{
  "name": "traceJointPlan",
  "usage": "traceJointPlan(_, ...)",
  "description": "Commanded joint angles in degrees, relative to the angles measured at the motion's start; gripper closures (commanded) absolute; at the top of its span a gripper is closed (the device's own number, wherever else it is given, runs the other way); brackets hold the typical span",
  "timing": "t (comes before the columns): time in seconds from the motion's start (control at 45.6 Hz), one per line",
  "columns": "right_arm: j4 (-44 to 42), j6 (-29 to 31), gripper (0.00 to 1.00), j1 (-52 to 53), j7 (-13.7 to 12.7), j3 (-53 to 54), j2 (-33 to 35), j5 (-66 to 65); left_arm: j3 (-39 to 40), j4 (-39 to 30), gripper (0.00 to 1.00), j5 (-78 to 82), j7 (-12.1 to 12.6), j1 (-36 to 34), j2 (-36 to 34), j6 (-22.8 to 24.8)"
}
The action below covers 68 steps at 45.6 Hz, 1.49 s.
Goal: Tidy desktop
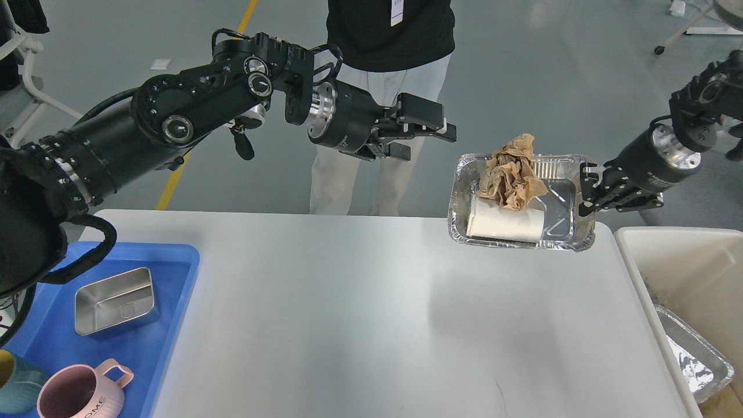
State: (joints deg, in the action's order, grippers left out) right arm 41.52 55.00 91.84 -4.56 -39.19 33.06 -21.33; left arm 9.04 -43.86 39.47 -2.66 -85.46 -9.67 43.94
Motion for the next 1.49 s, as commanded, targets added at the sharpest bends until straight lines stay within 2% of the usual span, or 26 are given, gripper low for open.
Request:
traceJointPlan(0.0, -1.36, 0.0, 1.0, -2.45, -0.01, 0.43, 2.53, 0.15, 0.01, 0.0, 0.04, 0.0, -0.07, -0.32, -0.09, -0.26)
traceJointPlan(0.175, -3.46, 0.0, 1.0, -8.16, 0.07, 4.46, 7.98, 0.5, -0.16, 0.09, 0.04, -2.02, -0.07, -0.85, -1.05, -0.87)
traceJointPlan(0.438, -9.0, 0.0, 1.0, -24.24, -0.01, 19.14, 17.47, 0.59, -0.08, 0.88, 0.04, -5.27, -0.07, -0.85, -3.86, -1.4)
traceJointPlan(0.614, -14.53, 0.0, 1.0, -34.97, 0.07, 30.3, 21.61, 0.59, -0.16, 1.67, 0.04, -8.0, -0.07, -1.11, -5.18, -5.35)
traceJointPlan(0.855, -22.62, 0.0, 1.0, -47.71, 0.07, 43.05, 22.75, 0.67, -0.25, 5.71, 0.04, -14.41, 0.11, 0.38, -6.41, -11.33)
traceJointPlan(1.14, -29.66, 0.0, 1.0, -59.23, 0.16, 54.74, 21.61, 0.94, 0.27, 5.71, 0.04, -19.69, 0.02, 4.95, -10.02, -17.04)
traceJointPlan(1.468, -34.05, 0.0, 1.0, -69.34, 0.16, 58.61, 18.1, 8.76, 2.47, 5.62, 0.04, -20.22, 0.37, 8.99, -11.42, -20.73)
